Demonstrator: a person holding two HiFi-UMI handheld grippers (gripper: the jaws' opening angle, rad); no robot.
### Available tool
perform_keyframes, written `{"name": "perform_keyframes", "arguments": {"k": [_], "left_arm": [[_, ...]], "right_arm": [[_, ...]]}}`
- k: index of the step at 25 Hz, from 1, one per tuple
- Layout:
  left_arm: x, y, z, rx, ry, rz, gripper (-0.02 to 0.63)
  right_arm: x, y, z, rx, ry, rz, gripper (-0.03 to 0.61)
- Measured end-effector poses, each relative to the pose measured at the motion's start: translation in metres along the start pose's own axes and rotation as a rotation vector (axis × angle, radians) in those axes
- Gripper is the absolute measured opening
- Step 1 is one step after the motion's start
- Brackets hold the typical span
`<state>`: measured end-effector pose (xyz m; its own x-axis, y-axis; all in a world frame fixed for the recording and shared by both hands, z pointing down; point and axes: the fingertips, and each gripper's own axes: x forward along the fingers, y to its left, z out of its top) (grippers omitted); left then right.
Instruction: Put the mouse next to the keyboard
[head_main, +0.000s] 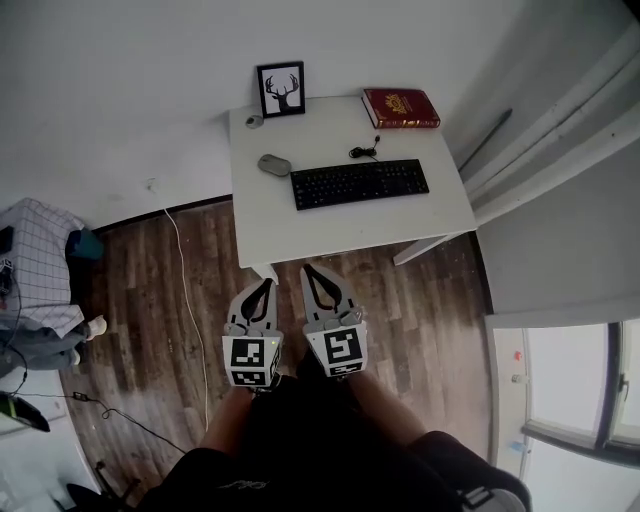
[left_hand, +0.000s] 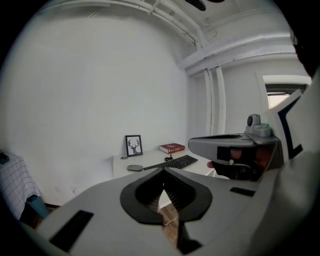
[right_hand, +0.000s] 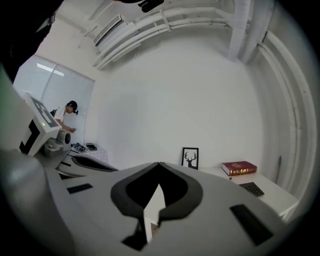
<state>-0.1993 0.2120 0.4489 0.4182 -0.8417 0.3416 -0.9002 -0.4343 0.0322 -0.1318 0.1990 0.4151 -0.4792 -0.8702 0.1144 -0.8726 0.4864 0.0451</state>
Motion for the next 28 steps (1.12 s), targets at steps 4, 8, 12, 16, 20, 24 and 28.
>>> {"name": "perform_keyframes", "arguments": {"k": [4, 8, 12, 16, 20, 24, 28], "left_arm": [[0.035, -0.007, 0.011, 0.005, 0.017, 0.023, 0.002], [0.054, -0.007, 0.009, 0.003, 0.053, 0.059, 0.002], [0.072, -0.008, 0.006, 0.014, 0.090, 0.064, 0.002], [0.087, -0.004, 0.004, 0.015, 0.124, 0.072, 0.002], [0.106, 0.005, 0.004, 0.001, 0.137, 0.063, 0.002], [0.136, 0.012, 0.004, -0.013, 0.147, 0.034, 0.002], [0.165, 0.026, 0.012, -0.020, 0.149, -0.001, 0.002]], "right_arm": [[0.024, -0.037, 0.001, 0.024, -0.003, 0.032, 0.020], [0.036, -0.065, -0.006, 0.056, 0.004, 0.048, 0.020], [0.044, -0.086, -0.022, 0.069, 0.027, 0.044, 0.020], [0.057, -0.094, -0.027, 0.021, 0.061, 0.063, 0.020], [0.074, -0.097, -0.031, 0.025, 0.104, 0.095, 0.020], [0.091, -0.104, -0.044, 0.010, 0.152, 0.104, 0.020], [0.117, -0.119, -0.048, -0.002, 0.192, 0.085, 0.020]]}}
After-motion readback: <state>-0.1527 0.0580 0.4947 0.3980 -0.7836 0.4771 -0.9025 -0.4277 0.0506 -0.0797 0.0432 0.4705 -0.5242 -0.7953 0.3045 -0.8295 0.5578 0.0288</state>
